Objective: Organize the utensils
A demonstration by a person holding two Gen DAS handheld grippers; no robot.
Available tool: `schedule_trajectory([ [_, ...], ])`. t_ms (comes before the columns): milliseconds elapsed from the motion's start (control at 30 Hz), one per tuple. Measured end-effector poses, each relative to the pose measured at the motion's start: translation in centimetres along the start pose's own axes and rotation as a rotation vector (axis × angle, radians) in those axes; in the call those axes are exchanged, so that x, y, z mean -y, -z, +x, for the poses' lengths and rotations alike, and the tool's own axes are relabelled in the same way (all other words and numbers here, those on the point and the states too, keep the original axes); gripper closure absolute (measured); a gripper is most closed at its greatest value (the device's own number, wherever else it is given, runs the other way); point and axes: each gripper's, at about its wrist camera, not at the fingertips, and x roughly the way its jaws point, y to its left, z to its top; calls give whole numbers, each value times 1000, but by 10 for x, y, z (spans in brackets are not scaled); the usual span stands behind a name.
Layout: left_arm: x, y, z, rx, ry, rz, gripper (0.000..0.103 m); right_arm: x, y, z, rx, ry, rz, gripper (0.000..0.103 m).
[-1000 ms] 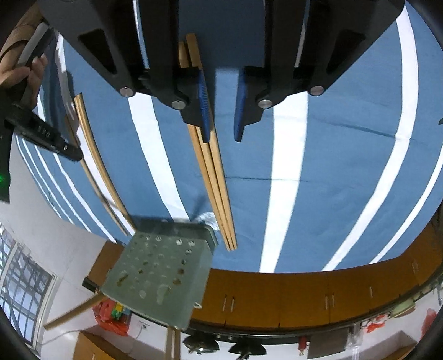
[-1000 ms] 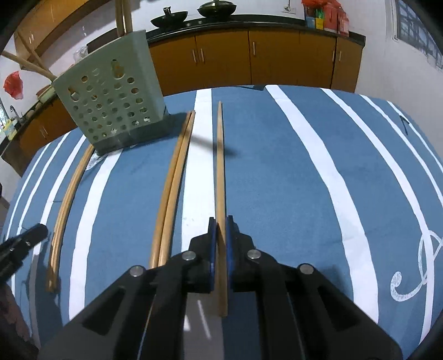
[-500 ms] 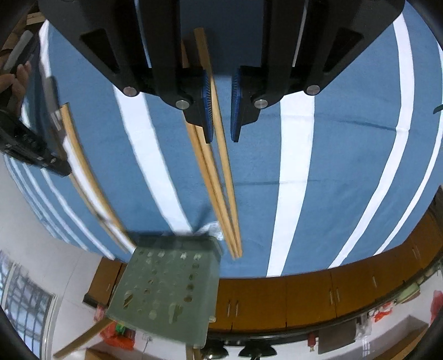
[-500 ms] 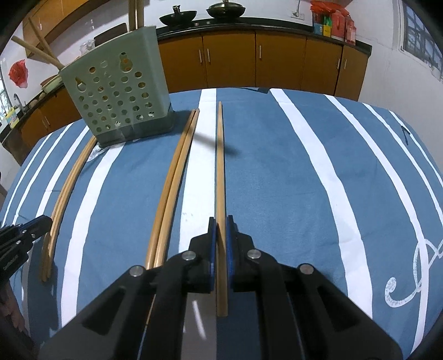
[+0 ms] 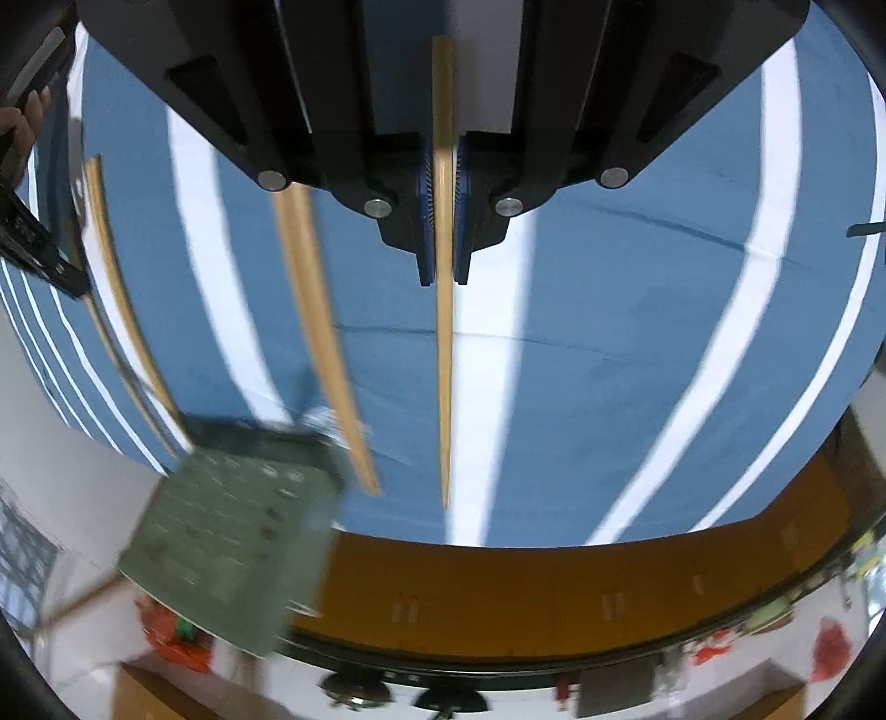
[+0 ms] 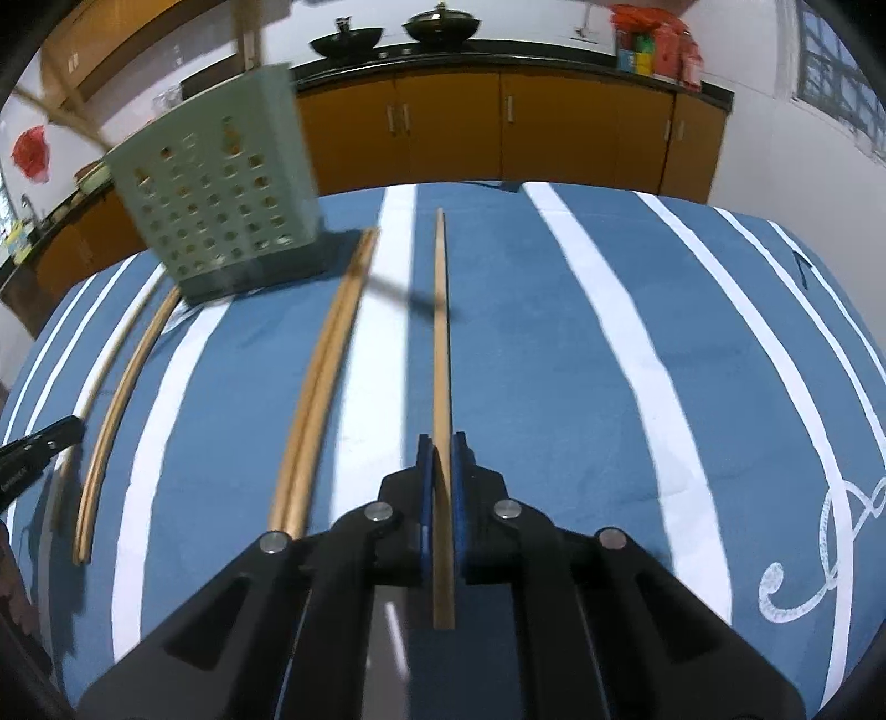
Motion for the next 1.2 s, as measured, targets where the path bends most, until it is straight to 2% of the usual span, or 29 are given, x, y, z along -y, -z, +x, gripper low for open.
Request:
schedule_trajectory([
  [133,-15,-1,1,18,15,-21,95,-2,3,0,9,13,-20,95],
  [800,-22,2,0,31,74,-68,95,1,3,1,8,7,-17,95],
  [1200,-20,3,0,31,65,-61,95,0,3,1,8,6,-16,95],
])
